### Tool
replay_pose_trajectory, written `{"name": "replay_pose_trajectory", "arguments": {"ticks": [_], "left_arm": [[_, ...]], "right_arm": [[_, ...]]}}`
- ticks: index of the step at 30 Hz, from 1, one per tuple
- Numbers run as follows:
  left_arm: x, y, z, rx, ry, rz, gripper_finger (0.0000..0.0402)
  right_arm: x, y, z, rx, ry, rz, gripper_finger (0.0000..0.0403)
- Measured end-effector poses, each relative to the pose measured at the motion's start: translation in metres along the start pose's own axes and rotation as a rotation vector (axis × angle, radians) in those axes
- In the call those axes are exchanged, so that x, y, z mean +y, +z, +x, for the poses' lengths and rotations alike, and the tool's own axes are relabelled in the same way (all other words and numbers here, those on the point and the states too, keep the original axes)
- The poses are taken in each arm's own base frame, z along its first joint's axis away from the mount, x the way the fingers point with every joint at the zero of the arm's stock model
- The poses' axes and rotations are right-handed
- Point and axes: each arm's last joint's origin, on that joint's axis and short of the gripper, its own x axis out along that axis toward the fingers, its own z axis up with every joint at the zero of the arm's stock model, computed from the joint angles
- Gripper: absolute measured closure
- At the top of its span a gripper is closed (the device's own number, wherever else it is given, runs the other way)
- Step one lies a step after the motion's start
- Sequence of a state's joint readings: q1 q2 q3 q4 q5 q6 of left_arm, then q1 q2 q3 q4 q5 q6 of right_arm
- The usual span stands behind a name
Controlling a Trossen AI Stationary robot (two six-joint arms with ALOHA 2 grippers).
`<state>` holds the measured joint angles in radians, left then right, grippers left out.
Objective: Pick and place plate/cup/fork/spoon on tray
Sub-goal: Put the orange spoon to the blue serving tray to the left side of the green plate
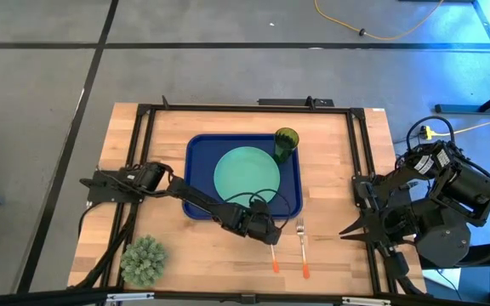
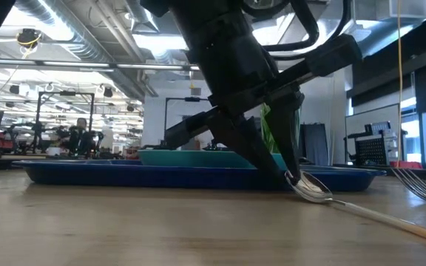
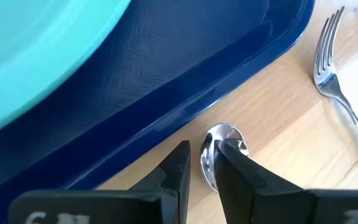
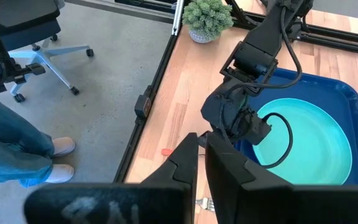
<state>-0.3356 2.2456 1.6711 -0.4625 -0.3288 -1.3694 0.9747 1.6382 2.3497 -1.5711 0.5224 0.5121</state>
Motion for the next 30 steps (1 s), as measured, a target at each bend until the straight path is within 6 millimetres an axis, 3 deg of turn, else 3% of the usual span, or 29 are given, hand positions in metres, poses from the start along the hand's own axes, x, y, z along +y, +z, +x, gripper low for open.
{"name": "replay_pose_trajectory", "arguments": {"ticks": [10,20,30], "left_arm": [[0.0006,0.0032,0.0012,0.013,-0.002,0.011,0.0341],[0.0,0.0044,0.0014,0.022,-0.009,0.008,0.0395],[-0.0001,0.0041,0.0012,0.033,-0.011,0.034,0.04]], "right_arm": [[0.0,0.0,0.0,0.0,0.0,-0.001,0.0369],[0.0,0.0,0.0001,0.0,0.0,-0.001,0.0369],[-0.0001,0.0,0.0,0.0,-0.001,-0.001,0.0369]]}}
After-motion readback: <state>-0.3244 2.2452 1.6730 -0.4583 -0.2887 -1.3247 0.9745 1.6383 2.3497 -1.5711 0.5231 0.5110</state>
